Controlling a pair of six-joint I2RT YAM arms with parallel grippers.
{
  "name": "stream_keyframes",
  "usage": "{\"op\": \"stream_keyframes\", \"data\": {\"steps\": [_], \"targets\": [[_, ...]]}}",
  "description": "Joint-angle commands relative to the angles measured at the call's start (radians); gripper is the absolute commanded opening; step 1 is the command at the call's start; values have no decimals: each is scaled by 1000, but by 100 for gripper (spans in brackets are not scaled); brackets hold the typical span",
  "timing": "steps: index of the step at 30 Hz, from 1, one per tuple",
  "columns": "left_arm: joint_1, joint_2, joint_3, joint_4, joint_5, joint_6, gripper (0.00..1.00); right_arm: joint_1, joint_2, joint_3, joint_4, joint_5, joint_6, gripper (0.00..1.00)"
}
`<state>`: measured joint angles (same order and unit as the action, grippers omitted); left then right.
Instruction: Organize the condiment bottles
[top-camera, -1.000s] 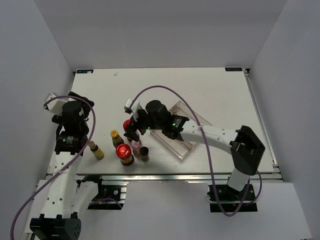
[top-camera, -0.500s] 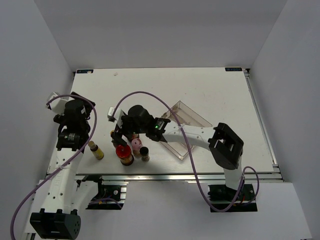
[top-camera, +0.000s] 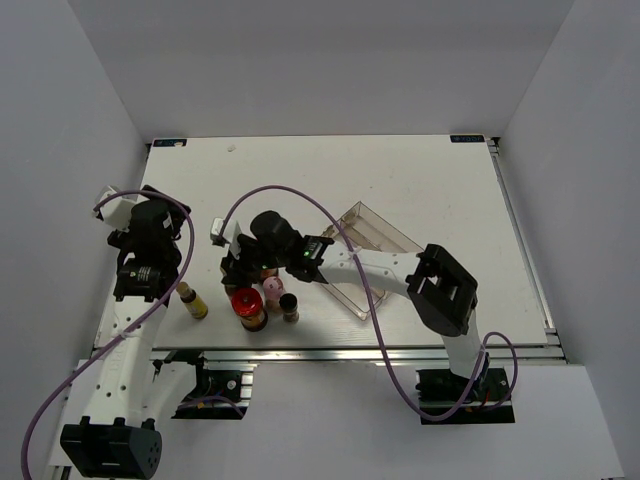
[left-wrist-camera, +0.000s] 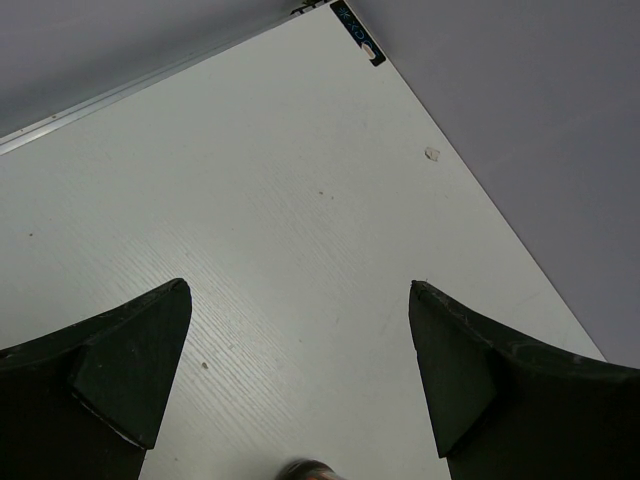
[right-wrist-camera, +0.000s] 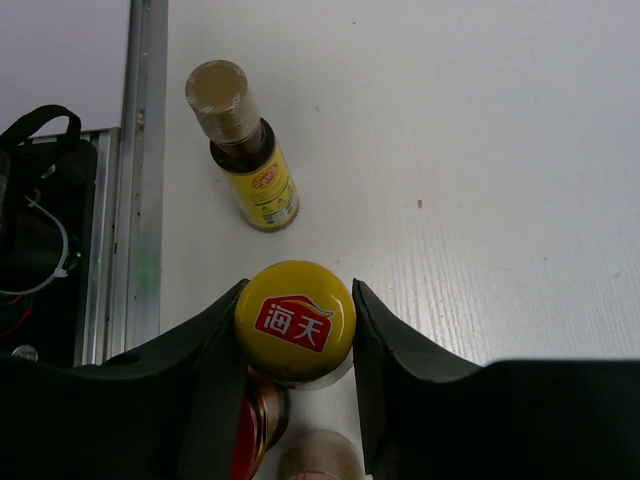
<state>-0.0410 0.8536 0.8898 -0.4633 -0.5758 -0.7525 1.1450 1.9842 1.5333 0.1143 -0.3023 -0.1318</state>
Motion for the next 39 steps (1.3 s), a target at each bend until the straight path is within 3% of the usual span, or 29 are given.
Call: {"op": "stream_keyframes", "data": {"steps": [1, 7, 14, 21, 25, 32, 39], "targets": [[1, -14, -3, 2, -9, -2, 98, 2, -18, 108, 71, -72, 18, 12], [1, -28, 3, -18, -27, -18, 98, -8, -106, 130, 137, -5, 15, 7], [1, -36, 0, -21, -30, -27, 98, -115, -261, 110, 212, -8, 89, 4], [1, -25, -2, -12, -7, -30, 98, -356, -459, -65, 240, 6, 228, 2], [1, -4, -2, -6, -2, -30, 98, -476, -605, -201, 229, 58, 192, 1], [1, 39, 9, -8, -10, -28, 98, -582, -708, -272, 131, 241, 153, 0], [1, 59, 15, -6, 13, -33, 98, -651, -726, -410, 102, 298, 152, 0]]}}
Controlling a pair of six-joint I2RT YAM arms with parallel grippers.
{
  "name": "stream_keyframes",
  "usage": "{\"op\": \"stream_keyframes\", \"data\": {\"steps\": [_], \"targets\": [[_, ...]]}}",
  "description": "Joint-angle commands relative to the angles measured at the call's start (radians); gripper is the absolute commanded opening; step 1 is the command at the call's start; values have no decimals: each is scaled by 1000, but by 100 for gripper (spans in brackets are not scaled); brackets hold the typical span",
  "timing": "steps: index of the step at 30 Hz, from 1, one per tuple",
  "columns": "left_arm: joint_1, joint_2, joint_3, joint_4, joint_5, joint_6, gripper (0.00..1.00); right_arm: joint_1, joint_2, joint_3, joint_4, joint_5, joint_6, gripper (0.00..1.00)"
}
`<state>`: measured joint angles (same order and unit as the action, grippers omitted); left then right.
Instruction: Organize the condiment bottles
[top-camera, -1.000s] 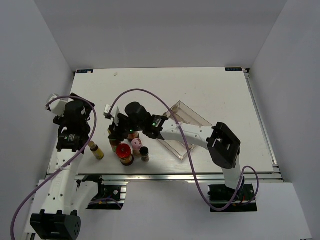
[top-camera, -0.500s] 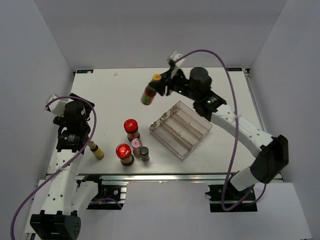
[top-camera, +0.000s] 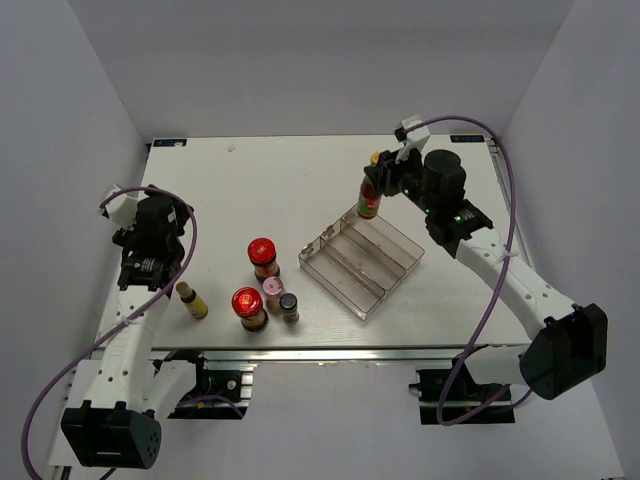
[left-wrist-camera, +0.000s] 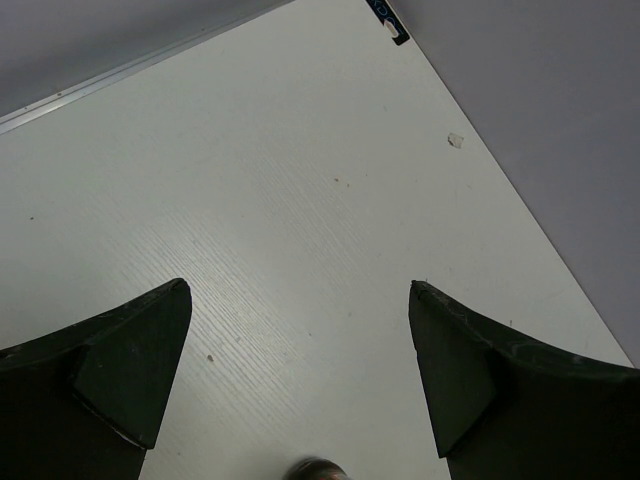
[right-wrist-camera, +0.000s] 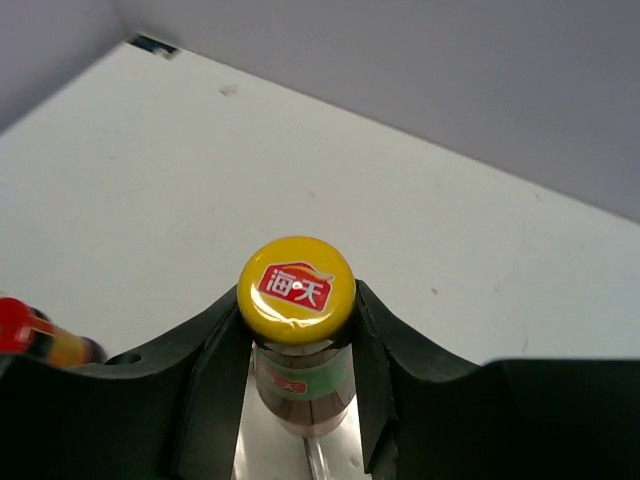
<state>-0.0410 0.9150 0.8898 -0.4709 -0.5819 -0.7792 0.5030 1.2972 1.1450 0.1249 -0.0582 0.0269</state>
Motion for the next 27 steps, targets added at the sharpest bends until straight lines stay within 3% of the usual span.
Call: {"op": "stream_keyframes", "data": {"steps": [1, 5, 13, 27], "targets": [[1, -1, 14, 5, 24, -6, 98, -9, -45, -36, 88, 54, -10, 0], [1, 13, 17, 11, 34, -2, 98, -17, -50, -96, 122, 118, -22, 0], [1, 10, 14, 6, 40, -6, 98, -27, 25, -105, 160, 84, -44, 0], [1, 1, -12, 66, 125, 1, 98, -27, 145, -227, 500, -95, -68, 1]]}}
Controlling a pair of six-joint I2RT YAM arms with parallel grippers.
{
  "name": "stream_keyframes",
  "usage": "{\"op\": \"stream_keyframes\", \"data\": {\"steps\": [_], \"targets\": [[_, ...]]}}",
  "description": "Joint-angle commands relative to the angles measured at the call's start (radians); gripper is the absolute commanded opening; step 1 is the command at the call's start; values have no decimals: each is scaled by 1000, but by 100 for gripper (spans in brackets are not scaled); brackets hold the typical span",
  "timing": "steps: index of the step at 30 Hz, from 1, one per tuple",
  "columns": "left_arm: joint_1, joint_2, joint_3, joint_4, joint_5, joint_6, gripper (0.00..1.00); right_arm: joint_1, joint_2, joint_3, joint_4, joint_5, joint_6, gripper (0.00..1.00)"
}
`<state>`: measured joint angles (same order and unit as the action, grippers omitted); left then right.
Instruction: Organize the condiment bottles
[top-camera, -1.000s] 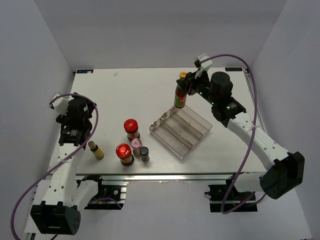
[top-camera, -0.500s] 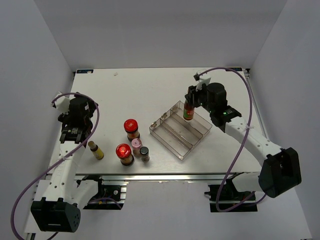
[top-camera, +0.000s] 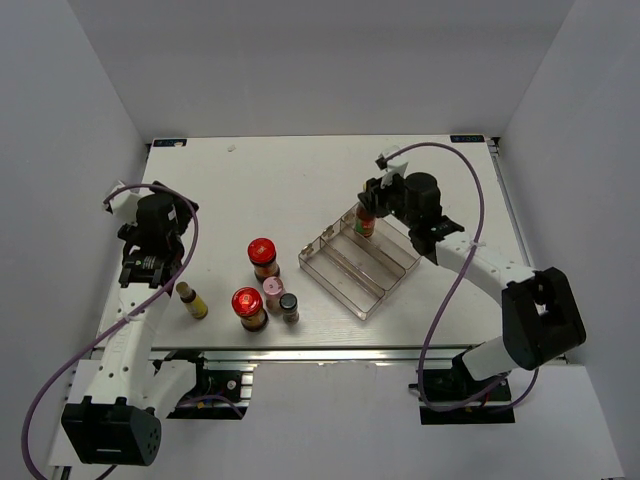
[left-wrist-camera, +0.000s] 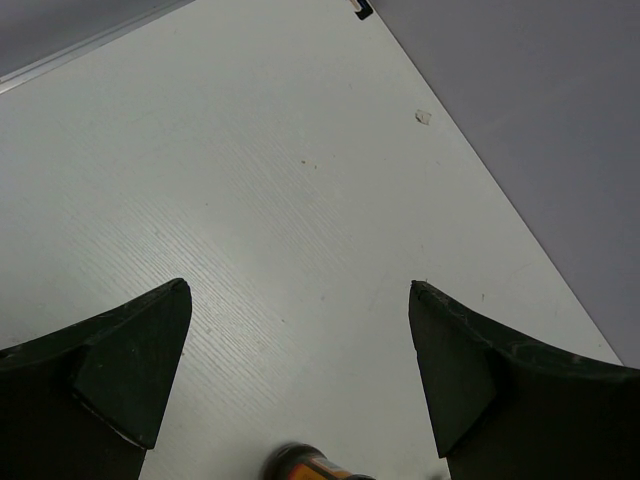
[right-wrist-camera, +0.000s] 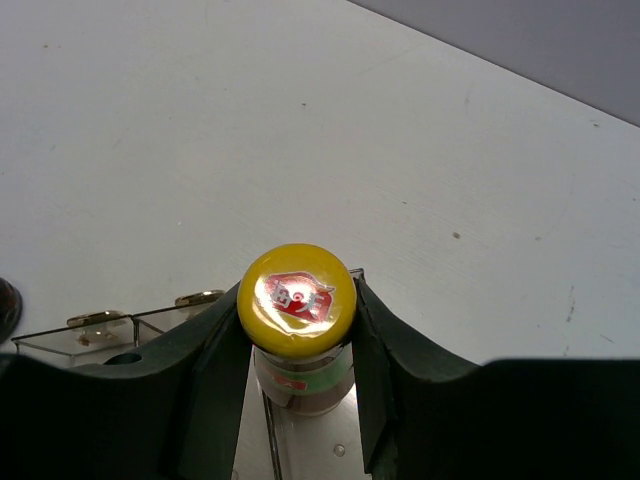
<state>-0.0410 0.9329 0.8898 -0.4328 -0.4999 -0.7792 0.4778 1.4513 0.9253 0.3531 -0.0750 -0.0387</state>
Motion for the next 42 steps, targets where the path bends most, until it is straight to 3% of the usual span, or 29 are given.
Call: {"op": "stream_keyframes", "data": {"steps": [1, 6, 16, 17, 19, 20, 22, 28, 32, 39, 42], "targets": [[1, -17, -15, 31, 49, 1, 98, -2, -2, -22, 300, -88, -3, 2], [1, -16, -20, 37, 61, 0, 98, -4, 44, -72, 414, -78, 5, 3], [1, 4, -20, 39, 73, 0, 98, -2, 95, -66, 463, -149, 13, 14], [1, 3, -20, 37, 78, -2, 98, -4, 96, -66, 463, -151, 11, 23], [1, 1, -20, 42, 87, -8, 98, -2, 92, -75, 460, -138, 11, 30], [3, -2, -22, 46, 106, -11, 98, -2, 87, -80, 460, -132, 13, 43], [1, -6, -25, 55, 126, -12, 98, -2, 83, -95, 463, -124, 14, 55], [1, -11, -25, 51, 162, -23, 98, -4, 31, -115, 428, -112, 19, 69], [1, -5, -17, 40, 166, -31, 98, -4, -18, -97, 351, -97, 23, 89], [1, 14, 15, -30, 169, -58, 98, 4, -123, -26, 137, -138, 60, 89], [1, 50, 93, -186, 146, -87, 98, 21, -158, 15, 43, -147, 54, 89]]}}
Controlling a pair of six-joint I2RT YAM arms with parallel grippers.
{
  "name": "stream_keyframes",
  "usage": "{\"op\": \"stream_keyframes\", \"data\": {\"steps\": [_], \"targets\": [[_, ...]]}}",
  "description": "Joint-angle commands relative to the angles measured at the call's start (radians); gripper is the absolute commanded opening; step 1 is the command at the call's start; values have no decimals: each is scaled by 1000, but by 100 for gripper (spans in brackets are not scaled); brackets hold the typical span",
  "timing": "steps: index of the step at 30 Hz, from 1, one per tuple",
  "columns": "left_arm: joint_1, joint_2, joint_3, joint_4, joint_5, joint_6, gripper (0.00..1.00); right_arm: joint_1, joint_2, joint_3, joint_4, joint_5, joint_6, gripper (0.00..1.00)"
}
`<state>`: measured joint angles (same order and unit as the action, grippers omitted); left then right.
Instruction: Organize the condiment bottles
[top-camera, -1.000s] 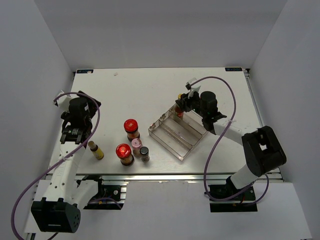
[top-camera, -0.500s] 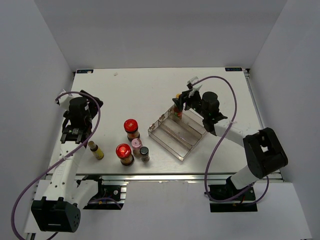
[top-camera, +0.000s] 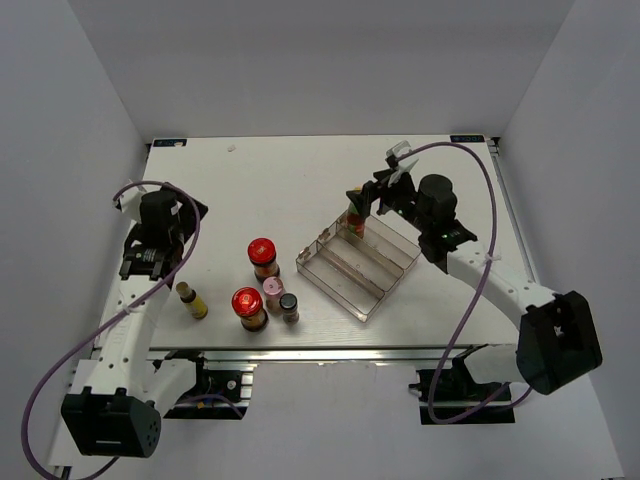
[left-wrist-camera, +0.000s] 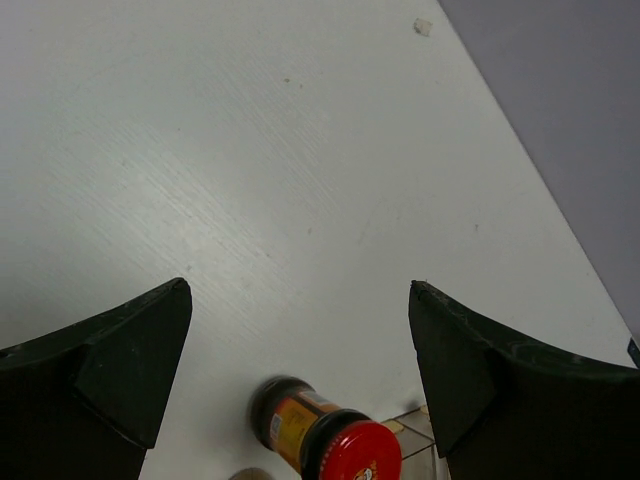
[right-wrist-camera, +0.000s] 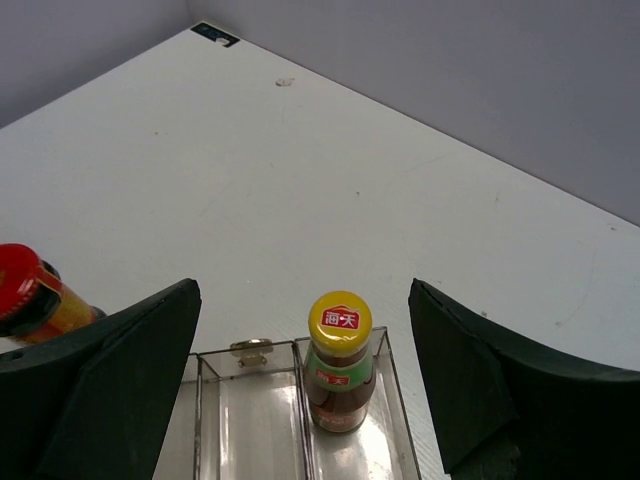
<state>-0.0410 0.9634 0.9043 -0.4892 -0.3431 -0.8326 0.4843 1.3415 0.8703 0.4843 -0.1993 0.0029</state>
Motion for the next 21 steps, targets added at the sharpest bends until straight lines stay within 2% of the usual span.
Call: {"op": "stream_keyframes", "data": {"steps": [1, 3, 4, 6, 10, 15, 21], "targets": [[1, 30, 103, -235, -26, -40, 98, 17, -65, 81, -108, -23, 14, 89], [1, 58, 192, -348, -65, -46, 98, 19, -82, 78, -138, -16, 29, 89], [1, 63, 221, -471, -101, -56, 98, 20, -100, 73, -141, 1, 40, 89], [1, 52, 264, -604, -197, -72, 98, 20, -119, 55, -144, 20, 57, 89], [1, -9, 217, -728, -211, -48, 98, 20, -160, 41, -182, 66, 68, 89], [1, -55, 150, -805, -102, 47, 98, 20, -202, 3, -190, 100, 49, 89], [1, -55, 93, -827, -45, 109, 98, 20, -232, -28, -205, 150, 40, 89]]}}
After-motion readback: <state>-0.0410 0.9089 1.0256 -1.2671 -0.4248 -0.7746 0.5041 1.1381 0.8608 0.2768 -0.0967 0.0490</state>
